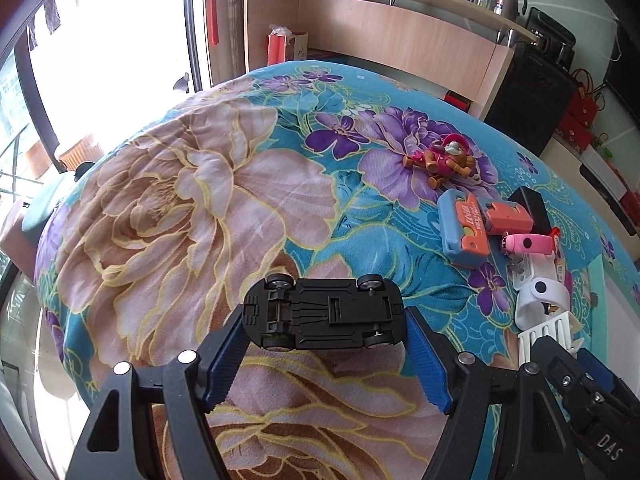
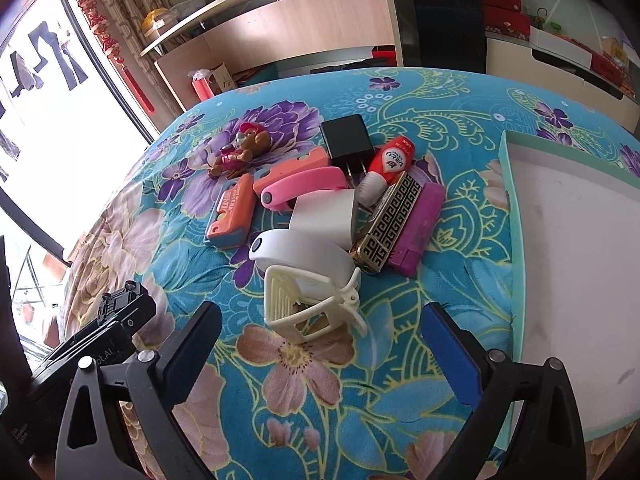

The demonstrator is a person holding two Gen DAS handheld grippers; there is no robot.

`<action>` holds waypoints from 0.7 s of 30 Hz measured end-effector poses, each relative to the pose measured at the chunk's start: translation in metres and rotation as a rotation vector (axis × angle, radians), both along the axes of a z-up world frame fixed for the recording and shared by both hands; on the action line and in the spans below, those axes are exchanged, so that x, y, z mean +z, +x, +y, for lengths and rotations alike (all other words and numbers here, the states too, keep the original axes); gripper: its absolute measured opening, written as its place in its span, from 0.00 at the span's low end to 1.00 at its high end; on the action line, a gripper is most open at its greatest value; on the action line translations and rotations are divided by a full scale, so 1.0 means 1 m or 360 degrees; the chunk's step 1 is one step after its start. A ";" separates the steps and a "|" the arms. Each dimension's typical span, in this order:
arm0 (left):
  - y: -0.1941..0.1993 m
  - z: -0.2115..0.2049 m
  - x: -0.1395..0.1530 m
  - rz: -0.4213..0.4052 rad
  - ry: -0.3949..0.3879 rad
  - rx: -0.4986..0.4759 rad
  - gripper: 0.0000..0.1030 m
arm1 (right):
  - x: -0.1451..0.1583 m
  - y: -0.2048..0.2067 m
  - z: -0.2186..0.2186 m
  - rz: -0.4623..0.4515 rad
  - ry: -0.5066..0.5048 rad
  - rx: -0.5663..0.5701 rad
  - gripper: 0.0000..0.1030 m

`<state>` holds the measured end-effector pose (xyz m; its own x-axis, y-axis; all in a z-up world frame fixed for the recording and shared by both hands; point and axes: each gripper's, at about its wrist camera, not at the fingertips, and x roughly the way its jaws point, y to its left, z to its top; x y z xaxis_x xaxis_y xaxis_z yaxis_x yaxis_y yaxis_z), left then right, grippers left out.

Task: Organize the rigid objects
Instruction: 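Grasp the cream plastic phone stand with the right tool while the left tool lifts the car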

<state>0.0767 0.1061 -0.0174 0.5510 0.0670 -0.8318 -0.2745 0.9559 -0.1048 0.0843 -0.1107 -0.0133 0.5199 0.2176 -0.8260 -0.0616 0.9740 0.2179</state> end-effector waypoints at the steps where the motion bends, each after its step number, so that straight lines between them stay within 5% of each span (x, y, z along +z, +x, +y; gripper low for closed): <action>1: 0.000 0.000 -0.001 0.0003 -0.0003 -0.0001 0.75 | -0.003 0.001 0.002 0.0007 -0.0024 0.0004 0.94; 6: 0.001 0.000 -0.003 0.0014 -0.0012 -0.0009 0.75 | -0.008 0.003 0.007 0.0008 -0.0091 0.0015 0.87; 16: 0.002 0.000 -0.005 0.0025 -0.0022 -0.0014 0.75 | -0.006 0.002 0.008 -0.0016 -0.0062 0.0021 0.48; 21: 0.001 -0.002 -0.003 0.0016 -0.0014 -0.0021 0.75 | -0.005 0.002 0.003 -0.0015 -0.0019 -0.0002 0.47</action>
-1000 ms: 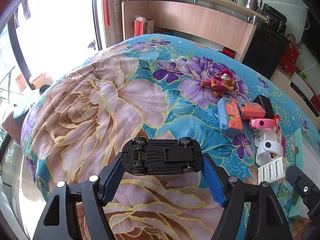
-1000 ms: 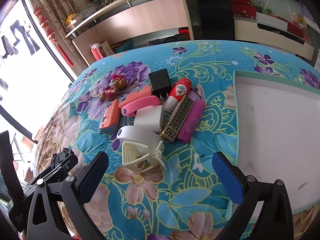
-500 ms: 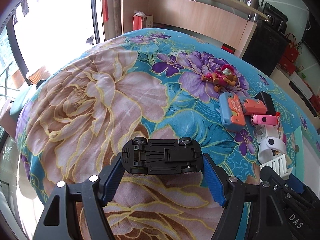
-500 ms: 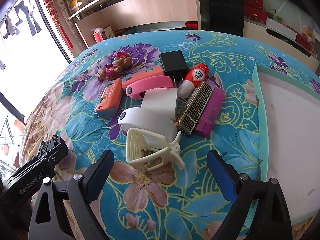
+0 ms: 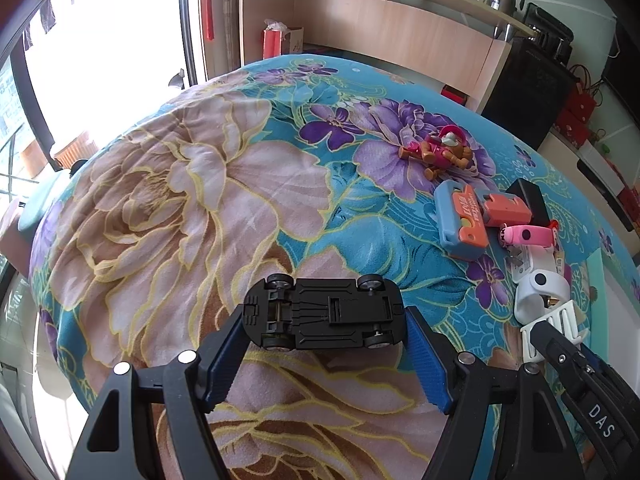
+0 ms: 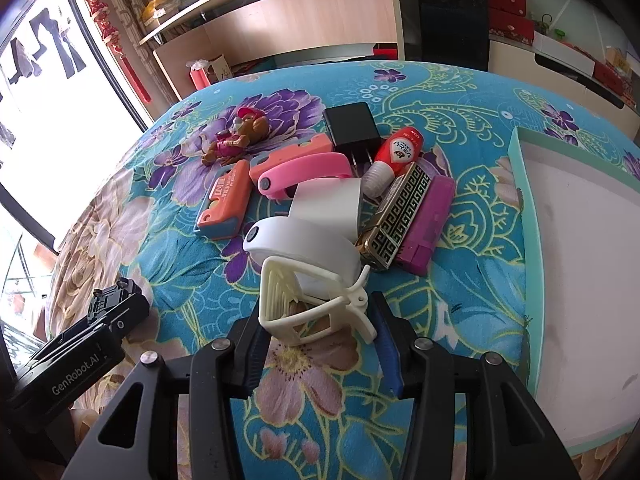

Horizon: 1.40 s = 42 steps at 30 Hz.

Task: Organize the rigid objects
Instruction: 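Grasp the cream plastic phone stand with the right tool while the left tool lifts the car, then lower the black car into the white tray with the left tool while the right tool releases the stand there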

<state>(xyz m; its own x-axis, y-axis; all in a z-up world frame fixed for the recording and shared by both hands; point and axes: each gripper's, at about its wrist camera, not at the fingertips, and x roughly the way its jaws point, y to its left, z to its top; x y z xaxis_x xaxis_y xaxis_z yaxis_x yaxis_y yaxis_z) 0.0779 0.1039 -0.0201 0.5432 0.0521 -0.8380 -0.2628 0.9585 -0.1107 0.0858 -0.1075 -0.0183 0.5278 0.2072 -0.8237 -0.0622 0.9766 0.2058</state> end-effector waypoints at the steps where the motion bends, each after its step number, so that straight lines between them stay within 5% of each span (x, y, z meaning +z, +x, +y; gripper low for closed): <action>1: 0.000 0.000 0.002 -0.0006 0.0002 -0.0001 0.75 | 0.002 -0.001 -0.002 -0.0015 0.0006 -0.0008 0.47; 15: 0.003 -0.039 0.045 -0.0130 0.0053 -0.0148 0.75 | 0.051 -0.015 -0.045 -0.0301 0.0048 -0.0170 0.47; 29: 0.023 -0.173 0.078 -0.0206 0.0073 -0.0630 0.75 | 0.049 -0.034 -0.171 -0.0272 -0.0025 -0.0763 0.47; 42: 0.027 -0.303 0.060 -0.0142 0.0099 -0.1005 0.76 | 0.033 -0.066 -0.253 -0.0143 -0.0042 -0.1196 0.47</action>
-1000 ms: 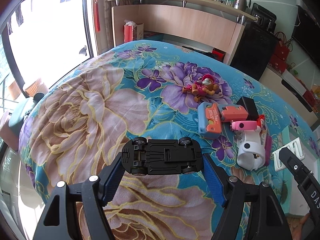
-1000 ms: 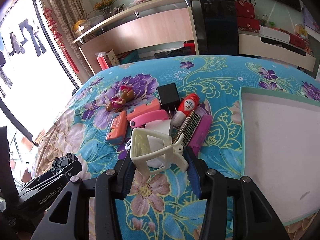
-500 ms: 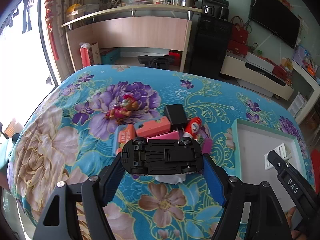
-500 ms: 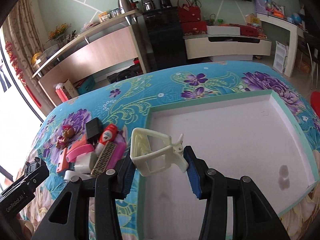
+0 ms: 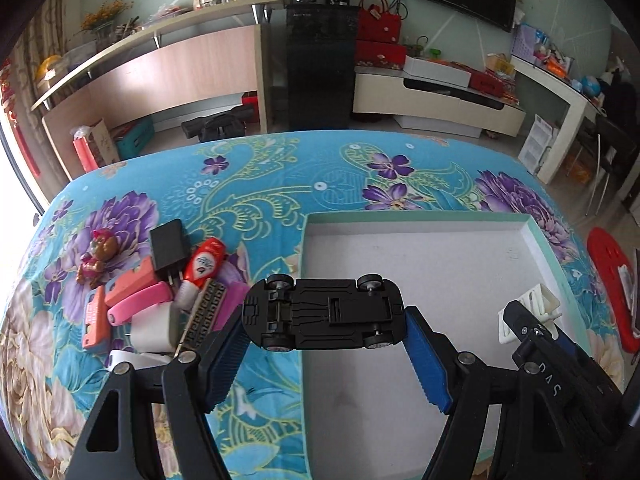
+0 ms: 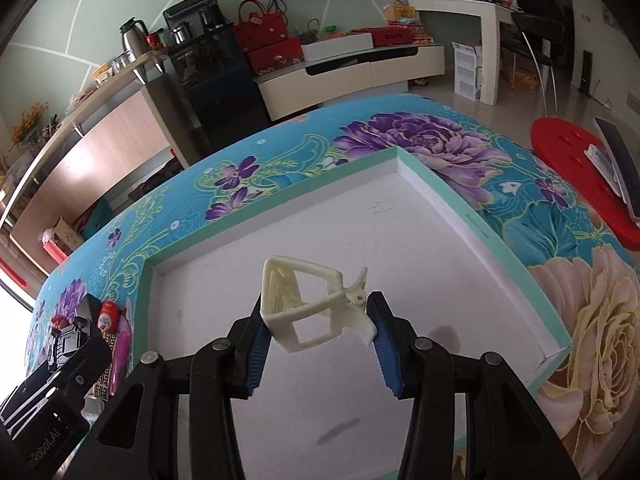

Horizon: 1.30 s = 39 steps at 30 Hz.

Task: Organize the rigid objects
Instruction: 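Lower the black car into the white tray with the left tool while the right tool releases the stand there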

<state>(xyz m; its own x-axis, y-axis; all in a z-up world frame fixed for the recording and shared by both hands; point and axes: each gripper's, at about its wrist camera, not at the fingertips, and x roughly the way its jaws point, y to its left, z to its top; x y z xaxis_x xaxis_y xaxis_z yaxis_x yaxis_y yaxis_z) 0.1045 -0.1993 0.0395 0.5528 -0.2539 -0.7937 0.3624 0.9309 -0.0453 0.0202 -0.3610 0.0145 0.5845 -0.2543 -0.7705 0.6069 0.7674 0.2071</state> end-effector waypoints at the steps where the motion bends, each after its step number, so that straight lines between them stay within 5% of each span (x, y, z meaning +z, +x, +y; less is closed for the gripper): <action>1: 0.001 -0.006 -0.003 0.0010 0.0005 -0.0012 0.75 | -0.002 -0.002 -0.004 0.0014 -0.0002 -0.0024 0.47; 15: 0.004 -0.033 -0.028 0.0082 0.0045 -0.0019 0.79 | -0.010 -0.017 -0.038 0.0084 -0.0009 -0.0204 0.48; 22: 0.008 -0.020 -0.029 0.0087 0.0005 0.0038 0.85 | -0.008 -0.015 -0.034 0.0063 -0.0001 -0.0168 0.65; 25: 0.009 -0.009 -0.028 0.0082 -0.0019 0.0090 1.00 | -0.008 -0.015 -0.033 0.0045 0.0003 -0.0161 0.75; 32: 0.015 0.023 -0.025 0.0068 -0.0052 0.0240 1.00 | -0.005 -0.011 -0.027 0.0018 -0.0025 -0.0136 0.83; 34: 0.016 0.033 -0.025 0.0060 -0.0063 0.0285 1.00 | -0.003 -0.011 -0.025 0.0008 -0.0043 -0.0138 0.96; 39: 0.019 0.060 -0.023 0.0052 -0.0116 0.0381 1.00 | 0.003 -0.010 -0.019 -0.0019 -0.0069 -0.0128 0.96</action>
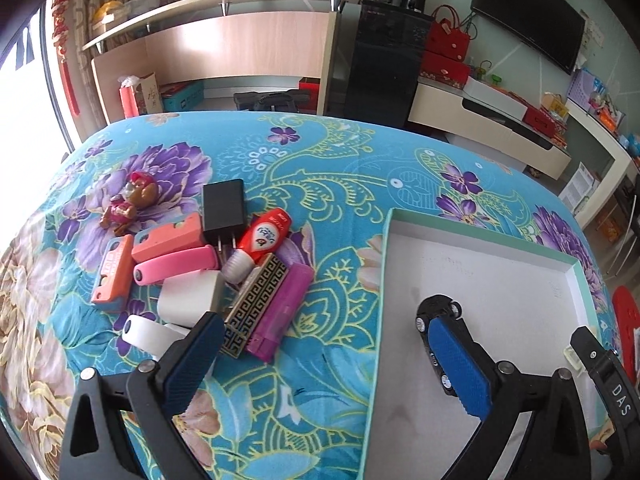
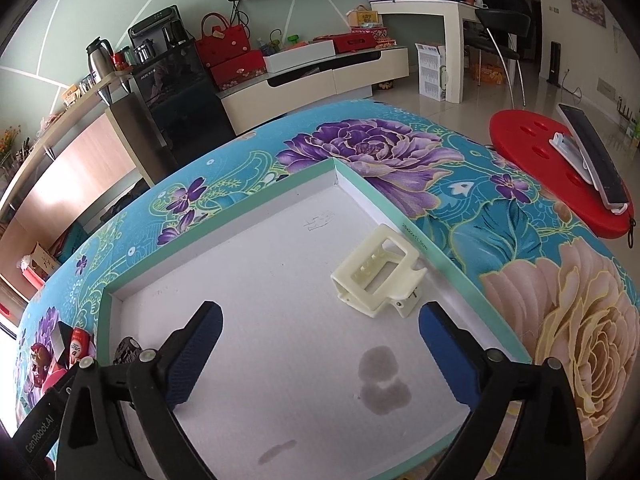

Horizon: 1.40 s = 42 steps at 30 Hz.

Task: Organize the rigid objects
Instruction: 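Lower the black car into the white tray with the left tool while the right tool releases the stand there, then grasp the white curved holder with the right tool while the left tool moves toward the orange box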

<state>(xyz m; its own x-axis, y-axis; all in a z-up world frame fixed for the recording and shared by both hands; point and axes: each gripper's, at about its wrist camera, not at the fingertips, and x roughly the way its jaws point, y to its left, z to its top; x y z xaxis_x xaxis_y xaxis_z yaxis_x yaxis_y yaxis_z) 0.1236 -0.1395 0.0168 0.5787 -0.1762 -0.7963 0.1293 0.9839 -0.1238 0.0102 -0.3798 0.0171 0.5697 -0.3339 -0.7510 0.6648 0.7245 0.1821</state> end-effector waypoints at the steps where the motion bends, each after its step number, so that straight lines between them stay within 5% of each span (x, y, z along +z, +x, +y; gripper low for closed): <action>1: 0.000 0.006 0.001 -0.0002 -0.0012 0.0018 1.00 | 0.000 0.001 0.001 -0.0006 0.0002 0.0010 0.96; 8: 0.001 0.043 0.013 -0.0061 -0.0036 0.0133 1.00 | 0.011 0.009 0.020 -0.0045 -0.0019 0.0086 0.97; 15: 0.000 0.072 0.021 -0.0106 -0.0038 0.0199 1.00 | 0.027 0.020 0.049 -0.0031 -0.0229 0.0128 0.97; 25: 0.001 0.124 0.027 -0.0140 -0.0052 0.0342 1.00 | 0.036 0.031 0.082 -0.0139 -0.0230 0.0253 0.97; 36: 0.003 0.174 0.027 -0.0141 -0.0111 0.0466 1.00 | 0.032 0.042 0.121 0.0037 -0.0485 0.0122 0.97; 42: 0.008 0.194 0.017 -0.0082 -0.0203 0.0486 1.00 | 0.026 0.043 0.131 -0.0004 -0.0339 0.0290 0.97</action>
